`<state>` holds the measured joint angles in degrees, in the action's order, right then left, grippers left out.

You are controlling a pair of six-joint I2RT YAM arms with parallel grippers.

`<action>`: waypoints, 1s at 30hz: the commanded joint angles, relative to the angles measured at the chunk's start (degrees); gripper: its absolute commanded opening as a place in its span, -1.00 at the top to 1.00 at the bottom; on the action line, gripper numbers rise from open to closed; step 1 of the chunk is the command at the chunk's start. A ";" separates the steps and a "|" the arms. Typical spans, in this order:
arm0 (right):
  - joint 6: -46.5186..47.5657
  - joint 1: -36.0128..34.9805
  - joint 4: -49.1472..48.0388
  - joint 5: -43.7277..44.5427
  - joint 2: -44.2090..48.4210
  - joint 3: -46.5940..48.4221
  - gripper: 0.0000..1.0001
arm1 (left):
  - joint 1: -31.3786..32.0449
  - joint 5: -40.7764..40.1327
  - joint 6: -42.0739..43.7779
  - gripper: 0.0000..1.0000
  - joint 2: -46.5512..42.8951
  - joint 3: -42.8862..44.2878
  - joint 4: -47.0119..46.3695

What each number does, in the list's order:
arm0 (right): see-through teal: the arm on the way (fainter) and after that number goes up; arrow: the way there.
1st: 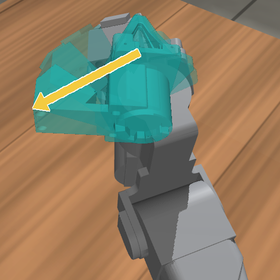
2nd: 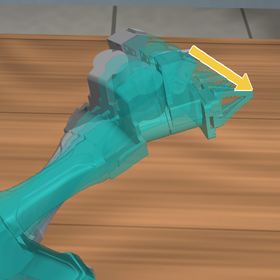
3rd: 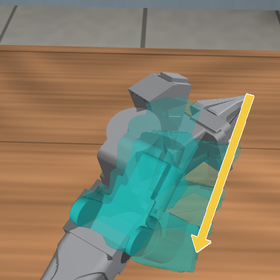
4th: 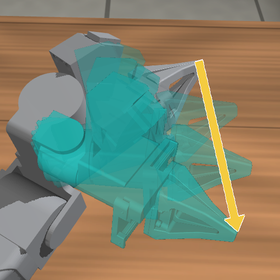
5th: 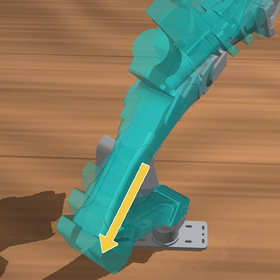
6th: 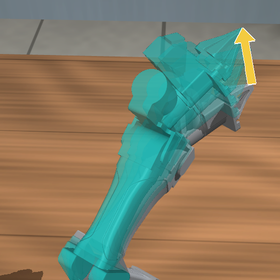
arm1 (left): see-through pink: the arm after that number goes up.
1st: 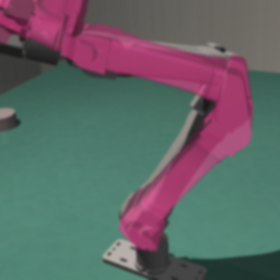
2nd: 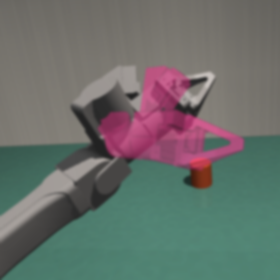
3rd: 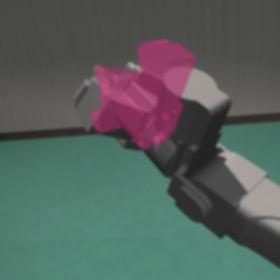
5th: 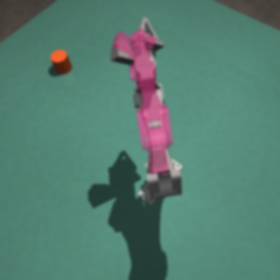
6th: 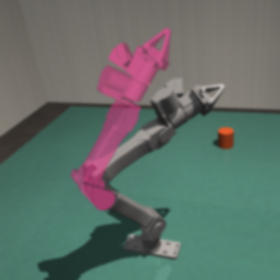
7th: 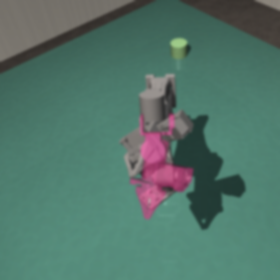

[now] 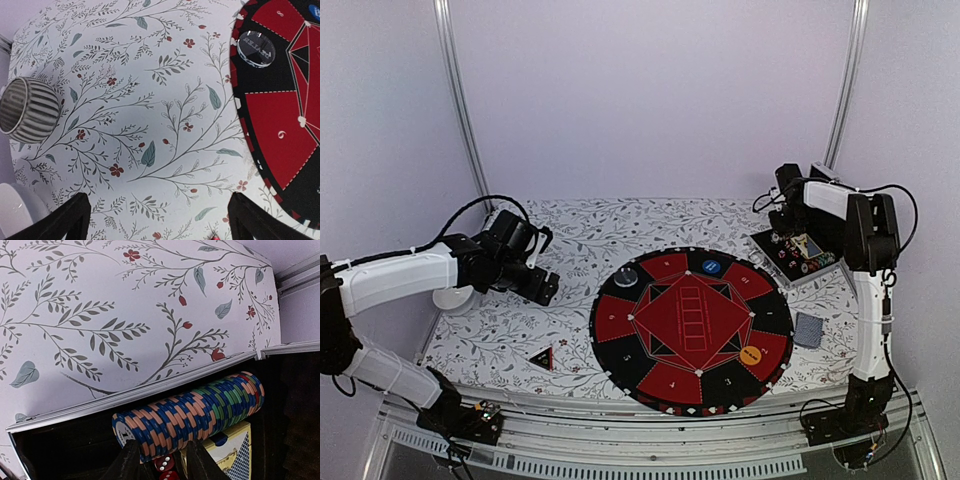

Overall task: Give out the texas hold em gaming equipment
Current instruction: Pick up the pile of poker chips from the chip case.

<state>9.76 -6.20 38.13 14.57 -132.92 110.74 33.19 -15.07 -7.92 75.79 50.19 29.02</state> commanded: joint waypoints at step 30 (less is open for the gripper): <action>2.49 -5.51 0.60 5.69 -6.08 2.59 0.49 | -1.28 2.30 0.80 -0.96 0.28 -0.45 -1.07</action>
<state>11.64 -11.31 38.06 21.30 -135.55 112.79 32.62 -13.28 -7.68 75.79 50.19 28.99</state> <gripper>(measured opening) 0.256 0.982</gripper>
